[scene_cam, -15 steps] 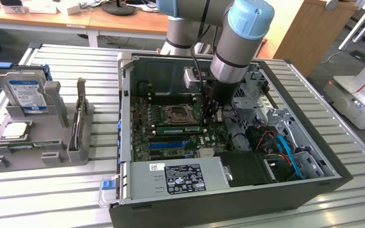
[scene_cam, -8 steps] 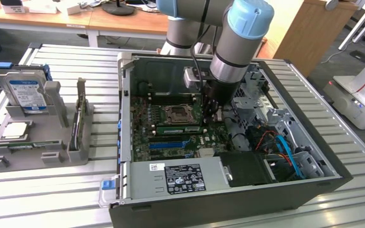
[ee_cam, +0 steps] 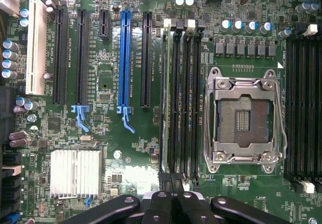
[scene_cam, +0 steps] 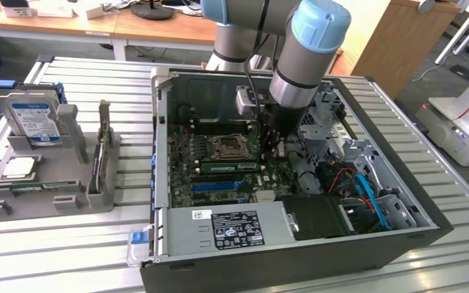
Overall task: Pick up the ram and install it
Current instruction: 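Press down the ram until it locks into place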
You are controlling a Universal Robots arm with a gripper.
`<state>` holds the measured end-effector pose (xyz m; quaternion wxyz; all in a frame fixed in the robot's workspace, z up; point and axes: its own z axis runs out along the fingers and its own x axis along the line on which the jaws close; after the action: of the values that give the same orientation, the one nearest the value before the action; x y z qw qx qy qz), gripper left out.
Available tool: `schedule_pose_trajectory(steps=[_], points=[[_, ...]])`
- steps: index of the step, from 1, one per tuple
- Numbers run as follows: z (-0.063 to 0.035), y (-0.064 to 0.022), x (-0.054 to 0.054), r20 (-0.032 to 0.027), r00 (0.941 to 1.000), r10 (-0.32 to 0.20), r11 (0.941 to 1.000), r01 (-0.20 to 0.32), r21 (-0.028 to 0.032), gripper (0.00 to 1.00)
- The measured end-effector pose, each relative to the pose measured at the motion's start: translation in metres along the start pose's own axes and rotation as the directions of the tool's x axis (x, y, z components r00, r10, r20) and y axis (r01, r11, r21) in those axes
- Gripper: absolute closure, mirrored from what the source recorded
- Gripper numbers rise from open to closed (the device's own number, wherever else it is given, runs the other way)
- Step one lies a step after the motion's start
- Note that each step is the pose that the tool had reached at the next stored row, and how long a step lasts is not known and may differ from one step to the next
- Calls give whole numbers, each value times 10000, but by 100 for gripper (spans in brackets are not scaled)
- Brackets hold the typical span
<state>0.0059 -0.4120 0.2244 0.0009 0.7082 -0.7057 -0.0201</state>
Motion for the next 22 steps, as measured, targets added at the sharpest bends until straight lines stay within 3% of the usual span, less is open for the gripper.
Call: schedule_pose_trajectory(steps=[13, 15, 22], points=[[21, 0, 1, -1, 10000, 0, 10000, 0, -3, 89], [17, 0, 0, 3, 10000, 2, 10000, -2, -37, 89], [-87, 3, -2, -1, 10000, 2, 10000, -2, -60, 89]])
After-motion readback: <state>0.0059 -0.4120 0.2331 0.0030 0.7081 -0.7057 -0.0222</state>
